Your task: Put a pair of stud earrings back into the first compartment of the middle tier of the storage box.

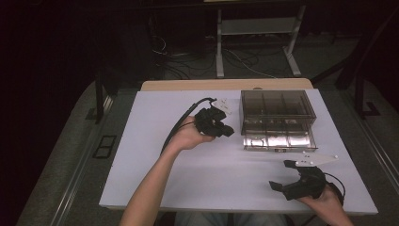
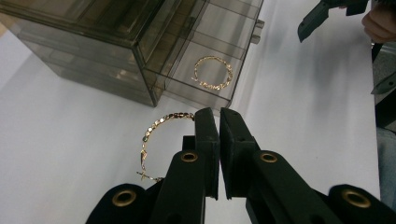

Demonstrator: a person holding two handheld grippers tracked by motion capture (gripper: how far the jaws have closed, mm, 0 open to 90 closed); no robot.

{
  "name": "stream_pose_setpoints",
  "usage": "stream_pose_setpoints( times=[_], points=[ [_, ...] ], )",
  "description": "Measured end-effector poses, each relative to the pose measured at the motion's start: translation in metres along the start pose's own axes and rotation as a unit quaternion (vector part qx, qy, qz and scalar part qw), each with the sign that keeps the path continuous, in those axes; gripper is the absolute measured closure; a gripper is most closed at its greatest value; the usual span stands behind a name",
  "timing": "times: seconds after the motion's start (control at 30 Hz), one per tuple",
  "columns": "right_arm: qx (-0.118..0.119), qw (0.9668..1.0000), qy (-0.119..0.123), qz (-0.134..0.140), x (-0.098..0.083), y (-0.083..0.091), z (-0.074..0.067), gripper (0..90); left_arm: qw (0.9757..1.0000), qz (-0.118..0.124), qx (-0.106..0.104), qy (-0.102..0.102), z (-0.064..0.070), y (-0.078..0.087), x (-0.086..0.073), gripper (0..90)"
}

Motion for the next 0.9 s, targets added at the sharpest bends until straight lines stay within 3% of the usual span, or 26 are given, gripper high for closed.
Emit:
stream_pose_setpoints(
  times=[0.17, 0.9],
  points=[
    [-0.002, 1.0000, -0.003, 0.000, 0.000, 0.000, 0.001, 0.2, 0.9999, -0.004, -0.002, -0.013, 0.001, -0.003, 0.006, 85.8],
    [-0.002, 1.0000, -0.002, 0.000, 0.000, 0.002, 0.001, 0.2, 0.9993, 0.003, -0.012, -0.035, 0.014, -0.019, 0.040, 85.8]
  ],
)
Point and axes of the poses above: each handheld gripper's, and its own axes: y roughly backward along the jaws, x roughly out of its top, z roughly to its right, the point moved 6 cm from there along -y, roughly forward along the jaws, and after that the axes turned 12 degrees about -z, right-handed, at the moved point
